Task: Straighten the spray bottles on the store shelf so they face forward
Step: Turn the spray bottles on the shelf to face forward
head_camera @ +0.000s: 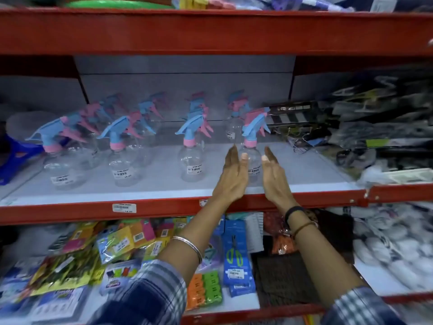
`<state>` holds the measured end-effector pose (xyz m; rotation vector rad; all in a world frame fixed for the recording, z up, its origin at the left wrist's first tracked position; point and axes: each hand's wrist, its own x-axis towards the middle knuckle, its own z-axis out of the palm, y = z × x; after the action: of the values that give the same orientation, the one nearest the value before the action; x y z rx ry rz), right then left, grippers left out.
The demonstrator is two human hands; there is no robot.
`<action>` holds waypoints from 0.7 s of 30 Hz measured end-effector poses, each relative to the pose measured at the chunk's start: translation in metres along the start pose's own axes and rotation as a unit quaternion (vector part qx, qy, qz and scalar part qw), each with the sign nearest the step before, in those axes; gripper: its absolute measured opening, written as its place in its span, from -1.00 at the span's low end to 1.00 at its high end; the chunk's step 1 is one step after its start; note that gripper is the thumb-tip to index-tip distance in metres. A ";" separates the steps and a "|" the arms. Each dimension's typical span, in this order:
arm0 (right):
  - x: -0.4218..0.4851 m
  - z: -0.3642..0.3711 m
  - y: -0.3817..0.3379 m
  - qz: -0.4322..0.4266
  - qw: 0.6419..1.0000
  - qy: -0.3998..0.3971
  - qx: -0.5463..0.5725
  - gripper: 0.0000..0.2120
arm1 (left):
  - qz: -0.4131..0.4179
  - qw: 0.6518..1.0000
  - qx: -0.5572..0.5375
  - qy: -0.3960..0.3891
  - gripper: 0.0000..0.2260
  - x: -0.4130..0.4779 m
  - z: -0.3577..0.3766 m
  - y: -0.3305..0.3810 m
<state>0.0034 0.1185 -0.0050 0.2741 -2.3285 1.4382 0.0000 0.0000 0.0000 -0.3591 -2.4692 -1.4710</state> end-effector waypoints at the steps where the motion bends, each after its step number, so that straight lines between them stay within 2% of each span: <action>1: 0.003 0.000 0.000 0.007 1.000 -0.005 0.007 -0.42 | -0.012 1.000 -0.010 -0.010 -0.38 0.001 -0.002 0.002; 3: 0.007 -0.002 -0.002 0.033 0.998 -0.017 0.042 -0.54 | -0.039 0.999 -0.024 -0.022 -0.38 0.004 -0.004 0.001; 5: 0.007 -0.004 -0.005 0.064 0.992 -0.023 0.106 -0.56 | -0.056 0.997 -0.050 -0.032 -0.39 0.002 -0.008 0.001; 8: 0.007 -0.009 -0.001 0.069 0.989 -0.027 0.127 -0.61 | -0.057 0.995 -0.068 -0.040 -0.40 -0.005 -0.013 0.005; 14: -0.012 -0.022 -0.002 0.063 0.990 -0.030 0.124 -0.37 | -0.043 0.996 -0.036 -0.063 -0.37 -0.028 -0.018 0.010; 19: -0.025 -0.027 -0.001 0.051 0.989 -0.019 0.139 -0.39 | -0.039 0.996 -0.026 -0.075 -0.16 -0.043 -0.021 0.016; 21: -0.029 -0.027 0.001 0.045 0.989 -0.014 0.139 -0.39 | -0.038 0.996 -0.023 -0.075 -0.20 -0.049 -0.020 0.017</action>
<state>0.0357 0.1419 -0.0072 0.2703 -2.1840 1.8156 0.0530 -0.0140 0.0075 -0.4006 -2.5955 -1.5875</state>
